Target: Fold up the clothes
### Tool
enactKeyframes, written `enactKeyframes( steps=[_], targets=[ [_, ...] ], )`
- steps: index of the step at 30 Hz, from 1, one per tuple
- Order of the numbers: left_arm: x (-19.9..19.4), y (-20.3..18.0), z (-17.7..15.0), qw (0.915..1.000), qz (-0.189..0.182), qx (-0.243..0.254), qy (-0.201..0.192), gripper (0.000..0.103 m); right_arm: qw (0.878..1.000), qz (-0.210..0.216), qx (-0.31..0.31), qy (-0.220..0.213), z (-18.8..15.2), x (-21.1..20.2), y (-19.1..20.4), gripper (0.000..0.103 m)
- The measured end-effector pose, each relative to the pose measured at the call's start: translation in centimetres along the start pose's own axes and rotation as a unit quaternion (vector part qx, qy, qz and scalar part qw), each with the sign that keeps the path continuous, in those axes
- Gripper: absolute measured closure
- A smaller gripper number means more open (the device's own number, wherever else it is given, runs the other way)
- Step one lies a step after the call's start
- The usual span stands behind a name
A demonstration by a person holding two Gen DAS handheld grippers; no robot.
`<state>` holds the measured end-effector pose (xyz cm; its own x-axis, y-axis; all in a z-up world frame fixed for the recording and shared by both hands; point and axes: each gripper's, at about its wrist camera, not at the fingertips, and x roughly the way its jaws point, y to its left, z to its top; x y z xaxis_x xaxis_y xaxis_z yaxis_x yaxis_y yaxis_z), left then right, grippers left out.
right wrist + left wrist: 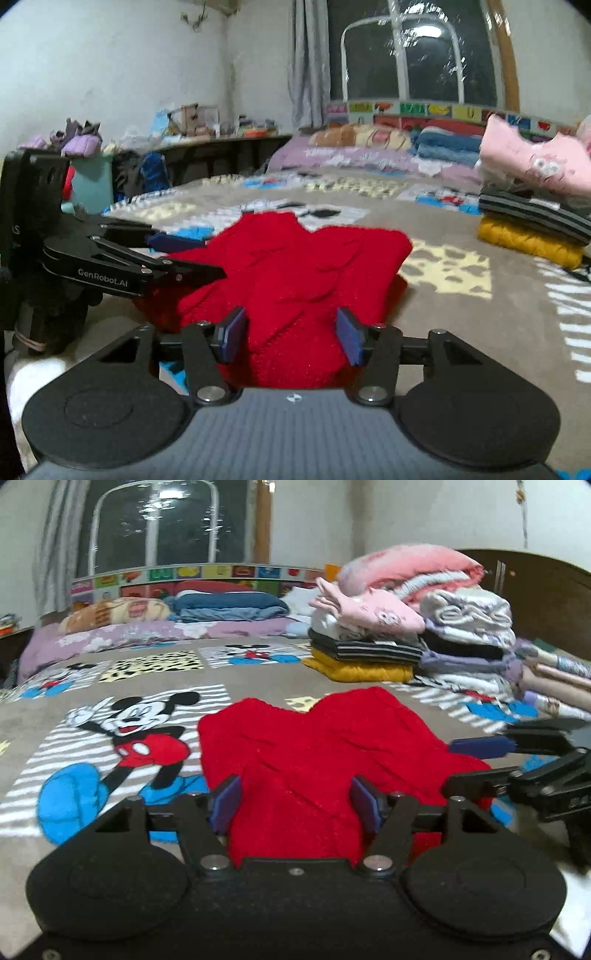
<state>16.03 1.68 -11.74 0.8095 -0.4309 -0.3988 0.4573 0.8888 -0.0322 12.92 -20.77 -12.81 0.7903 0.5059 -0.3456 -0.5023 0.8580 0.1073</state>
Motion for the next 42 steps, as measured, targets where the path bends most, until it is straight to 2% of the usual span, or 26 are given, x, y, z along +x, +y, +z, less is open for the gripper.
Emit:
enactKeyframes(
  steps=[4, 7, 9, 12, 15, 18, 24, 29, 32, 36, 39, 42],
  targets=[
    [-1.7, 0.5, 0.0, 0.9992, 0.006, -0.040, 0.003, 0.036, 0.993, 0.006, 0.117, -0.014, -0.2, -2.2, -1.8, 0.046],
    [-2.8, 1.1, -0.2, 0.9957, 0.002, -0.093, 0.009, 0.031, 0.976, 0.012, 0.217, -0.017, -0.8, -2.7, -3.5, 0.045],
    [-3.4, 1.4, -0.6, 0.9914, -0.005, -0.130, 0.016, 0.027, 0.960, 0.016, 0.277, -0.019, -1.6, -2.8, -4.3, 0.039],
    [-4.3, 1.8, -1.1, 0.9822, -0.018, -0.185, 0.028, 0.024, 0.948, 0.031, 0.317, -0.018, -2.4, -2.6, -4.3, 0.033],
    [-4.7, 2.4, -1.5, 0.9706, -0.034, -0.235, 0.041, 0.020, 0.941, 0.042, 0.336, -0.018, -2.8, -2.4, -3.9, 0.029],
    [-4.7, 3.3, -1.8, 0.9555, -0.048, -0.286, 0.054, 0.017, 0.933, 0.046, 0.357, -0.016, -3.1, -2.3, -4.0, 0.028],
    [-3.1, 5.7, -2.9, 0.9152, -0.066, -0.387, 0.091, 0.010, 0.909, 0.054, 0.413, -0.010, -4.1, -1.0, -5.3, 0.022],
    [-1.6, 6.5, -2.5, 0.8954, -0.077, -0.429, 0.090, 0.004, 0.893, 0.058, 0.447, -0.013, -4.1, 1.0, -6.5, 0.020],
    [-0.5, 6.8, -2.1, 0.8915, -0.082, -0.436, 0.090, 0.004, 0.887, 0.062, 0.457, -0.007, -3.6, 2.5, -7.4, 0.018],
    [1.1, 6.9, -1.4, 0.8937, -0.090, -0.430, 0.090, 0.004, 0.900, 0.066, 0.430, 0.024, -2.3, 4.8, -8.2, 0.018],
    [2.6, 7.0, -0.9, 0.8950, -0.091, -0.428, 0.089, 0.004, 0.898, 0.072, 0.433, 0.029, -2.1, 5.7, -9.0, 0.018],
    [3.8, 7.2, -0.4, 0.8950, -0.092, -0.427, 0.089, 0.004, 0.903, 0.070, 0.422, 0.032, -1.8, 6.6, -9.3, 0.019]
  ],
)
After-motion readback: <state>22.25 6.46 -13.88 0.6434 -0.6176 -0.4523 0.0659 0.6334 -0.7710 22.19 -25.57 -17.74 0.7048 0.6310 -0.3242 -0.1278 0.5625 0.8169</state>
